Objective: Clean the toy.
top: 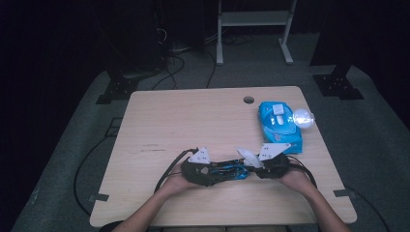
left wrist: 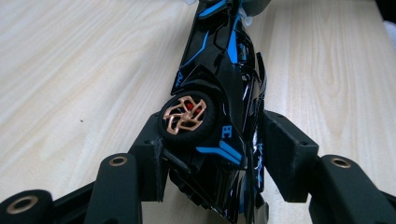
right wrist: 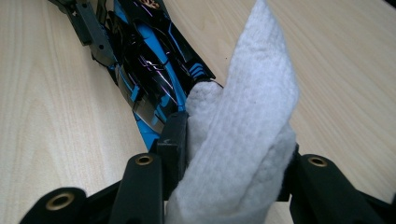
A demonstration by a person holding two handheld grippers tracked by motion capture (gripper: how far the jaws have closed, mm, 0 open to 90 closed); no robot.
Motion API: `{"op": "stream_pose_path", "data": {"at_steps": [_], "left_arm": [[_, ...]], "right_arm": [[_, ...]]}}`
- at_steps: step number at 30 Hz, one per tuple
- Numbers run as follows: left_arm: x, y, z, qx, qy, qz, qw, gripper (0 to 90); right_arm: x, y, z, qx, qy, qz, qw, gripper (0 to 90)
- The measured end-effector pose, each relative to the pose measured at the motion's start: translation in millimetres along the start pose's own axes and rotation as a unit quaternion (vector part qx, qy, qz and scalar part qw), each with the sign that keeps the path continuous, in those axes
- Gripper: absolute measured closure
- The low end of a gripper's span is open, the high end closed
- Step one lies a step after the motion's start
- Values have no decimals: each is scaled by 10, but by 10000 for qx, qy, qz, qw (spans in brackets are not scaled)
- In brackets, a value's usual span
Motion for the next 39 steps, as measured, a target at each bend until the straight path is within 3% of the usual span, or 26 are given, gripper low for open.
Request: {"op": "stream_pose_path", "data": {"at_steps": [2,3,4,5,6,7,9,14,18,19,20,23,26,28,30,33,39], "left_arm": [[-11,-3,-1,-56,-24,70,10000,463],[-16,-2,2,-92,-52,95,9999,485],[-25,-5,11,-217,-83,186,9996,485],[-45,-3,24,-338,-43,278,9990,489],[-67,13,36,-362,-27,308,9989,489],[-89,29,51,-423,-43,337,9985,492],[-121,45,72,-643,-13,516,9966,498],[-129,93,66,-702,-227,512,9960,511],[-94,106,60,-714,-272,444,9961,514],[-84,110,57,-701,-284,447,9961,515],[-75,112,53,-709,-302,431,9961,515],[-38,119,53,-697,-306,382,9964,506],[-3,127,53,-591,-267,248,9976,509],[-15,117,23,-534,-426,63,9976,488],[-41,116,-4,-531,-512,26,9973,475],[-28,137,-20,-517,-491,-98,9974,454],[-9,136,-34,-572,-473,-148,9971,416]], "right_arm": [[21,13,-4,108,-58,24,9999,582],[33,-10,-15,199,-152,159,9996,674],[33,-10,-15,199,-152,159,9996,674],[11,-58,-33,311,-366,294,9984,692],[11,-58,-33,311,-366,294,9984,692],[-36,-76,9,487,-249,276,9981,669],[-71,-110,32,619,-197,280,9975,695],[-86,-184,22,647,-294,506,9962,754],[-179,-161,42,367,-519,801,9948,761],[-243,-129,76,202,-620,888,9939,770],[-243,-129,76,202,-620,888,9939,770],[-369,-106,184,-114,-687,1065,9919,775],[-417,-102,234,-193,-646,1044,9923,770],[-431,-82,273,-187,-576,924,9939,754],[-433,-50,283,-205,-523,814,9951,720],[-444,-14,268,-193,-480,735,9960,593],[-464,28,204,-234,-400,657,9968,490]]}}
Point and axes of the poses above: each handheld gripper's, and its own axes: z roughly forward along the jaws, x roughly out of its underside, y roughly to its left, the point moved 1 cm from there along z, roughly forward along the jaws, and after that the axes turned 1 degree about y, right-handed, at the moved point
